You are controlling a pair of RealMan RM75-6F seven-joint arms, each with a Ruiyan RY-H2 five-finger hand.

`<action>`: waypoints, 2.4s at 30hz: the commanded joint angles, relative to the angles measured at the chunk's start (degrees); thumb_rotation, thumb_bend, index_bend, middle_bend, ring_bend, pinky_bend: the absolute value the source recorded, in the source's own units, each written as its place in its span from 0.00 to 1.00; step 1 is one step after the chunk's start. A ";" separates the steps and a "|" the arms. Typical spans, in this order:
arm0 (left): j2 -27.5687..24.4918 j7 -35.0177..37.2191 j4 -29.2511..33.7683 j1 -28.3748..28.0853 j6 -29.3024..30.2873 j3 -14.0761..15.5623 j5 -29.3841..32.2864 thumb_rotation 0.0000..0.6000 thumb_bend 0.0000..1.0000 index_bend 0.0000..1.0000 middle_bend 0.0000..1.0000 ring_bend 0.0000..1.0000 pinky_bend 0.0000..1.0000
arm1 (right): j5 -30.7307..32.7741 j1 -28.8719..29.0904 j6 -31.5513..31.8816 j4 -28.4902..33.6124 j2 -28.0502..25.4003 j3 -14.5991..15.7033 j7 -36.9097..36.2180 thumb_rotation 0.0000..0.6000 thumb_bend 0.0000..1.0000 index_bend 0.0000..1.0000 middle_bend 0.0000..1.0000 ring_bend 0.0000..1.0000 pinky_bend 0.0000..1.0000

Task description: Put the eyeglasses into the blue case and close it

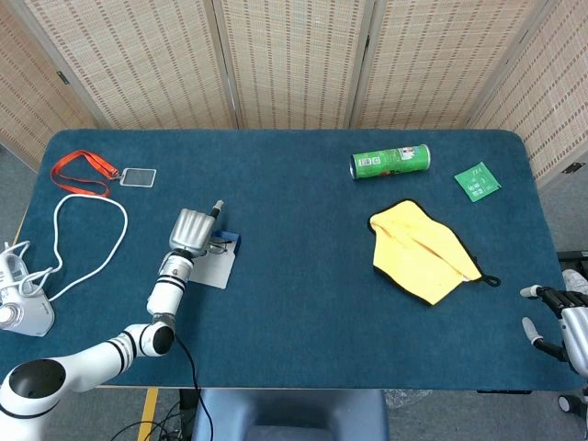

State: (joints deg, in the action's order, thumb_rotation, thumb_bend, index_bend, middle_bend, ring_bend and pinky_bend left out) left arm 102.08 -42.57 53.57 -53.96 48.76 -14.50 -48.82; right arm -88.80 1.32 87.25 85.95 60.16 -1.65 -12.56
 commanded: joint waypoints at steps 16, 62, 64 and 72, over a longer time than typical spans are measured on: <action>-2.63 4.70 5.22 2.64 3.84 1.38 -4.00 1.00 0.28 0.00 0.94 0.94 1.00 | -0.54 -0.02 0.45 0.10 -0.05 -0.04 -0.26 1.00 0.39 0.32 0.40 0.42 0.31; -4.89 11.06 16.30 11.64 9.98 9.78 -21.76 1.00 0.26 0.08 0.94 0.94 1.00 | -1.20 0.60 0.24 0.27 0.23 0.12 0.07 1.00 0.39 0.32 0.39 0.42 0.33; -4.86 10.90 16.32 11.67 9.71 9.74 -21.67 1.00 0.26 0.08 0.94 0.94 1.00 | -1.19 0.58 0.23 0.27 0.26 0.14 0.05 1.00 0.39 0.32 0.39 0.42 0.33; -4.65 9.93 16.40 11.63 8.74 9.41 -21.05 1.00 0.26 0.07 0.94 0.94 1.00 | -1.18 0.56 0.26 0.24 0.27 0.14 0.04 1.00 0.39 0.32 0.40 0.42 0.33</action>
State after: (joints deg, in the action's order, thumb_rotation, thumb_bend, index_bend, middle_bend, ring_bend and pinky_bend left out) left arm 97.41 -32.60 69.95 -42.33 57.54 -5.07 -69.91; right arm -89.99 1.89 87.51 86.19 60.44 -1.50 -12.51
